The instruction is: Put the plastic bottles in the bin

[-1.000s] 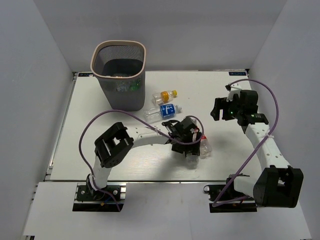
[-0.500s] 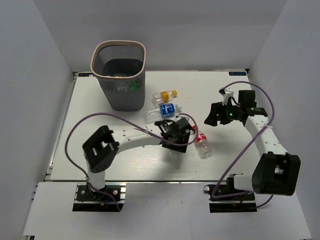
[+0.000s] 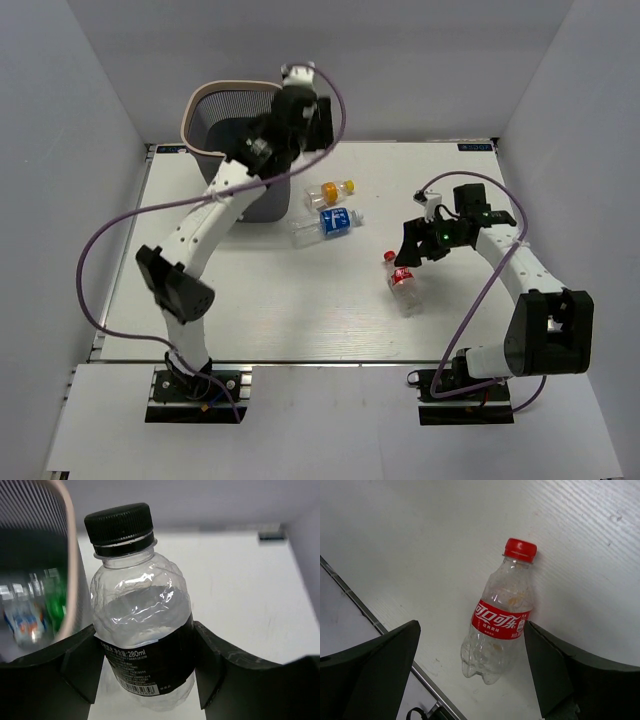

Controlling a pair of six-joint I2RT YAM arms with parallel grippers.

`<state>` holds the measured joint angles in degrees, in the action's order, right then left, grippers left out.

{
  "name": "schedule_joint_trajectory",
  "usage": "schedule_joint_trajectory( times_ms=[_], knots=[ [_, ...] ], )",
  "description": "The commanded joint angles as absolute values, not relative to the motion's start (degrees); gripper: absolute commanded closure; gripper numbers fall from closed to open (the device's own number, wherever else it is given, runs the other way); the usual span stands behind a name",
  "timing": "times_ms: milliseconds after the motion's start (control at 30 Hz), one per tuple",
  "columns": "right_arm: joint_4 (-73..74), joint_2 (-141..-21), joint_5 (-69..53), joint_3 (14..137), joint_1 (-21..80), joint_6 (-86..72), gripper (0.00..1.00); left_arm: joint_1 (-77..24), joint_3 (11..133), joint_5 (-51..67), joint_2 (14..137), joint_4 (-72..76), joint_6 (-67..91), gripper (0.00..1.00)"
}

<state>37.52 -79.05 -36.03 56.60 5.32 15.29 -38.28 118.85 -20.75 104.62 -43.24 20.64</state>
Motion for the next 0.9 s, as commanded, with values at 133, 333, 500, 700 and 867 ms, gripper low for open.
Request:
schedule_joint_trajectory(
  times_ms=[133,333,500,700,867],
  knots=[
    [36.6,-77.5,-33.0,53.1,6.9,14.9,0.10,-28.3,138.2,-16.8,112.9,-40.6,18.1,0.76],
    [36.4,-77.6,-32.3,52.8,8.7,15.1,0.10,-21.4,128.1,-21.4,108.6,-38.3,22.0,0.55],
    [36.2,-80.2,-29.3,53.4,10.5,14.3,0.10,-19.2,129.5,-22.1,109.1,-40.4,22.0,0.00],
    [34.5,-84.7,-23.4,54.1,14.3,12.7,0.10,-20.2,128.9,-15.0,105.8,-38.6,17.8,0.00],
    [33.7,-88.3,-15.6,54.1,16.9,12.0,0.10,-21.4,113.4,8.0,95.2,-29.8,11.5,0.00]
  ],
)
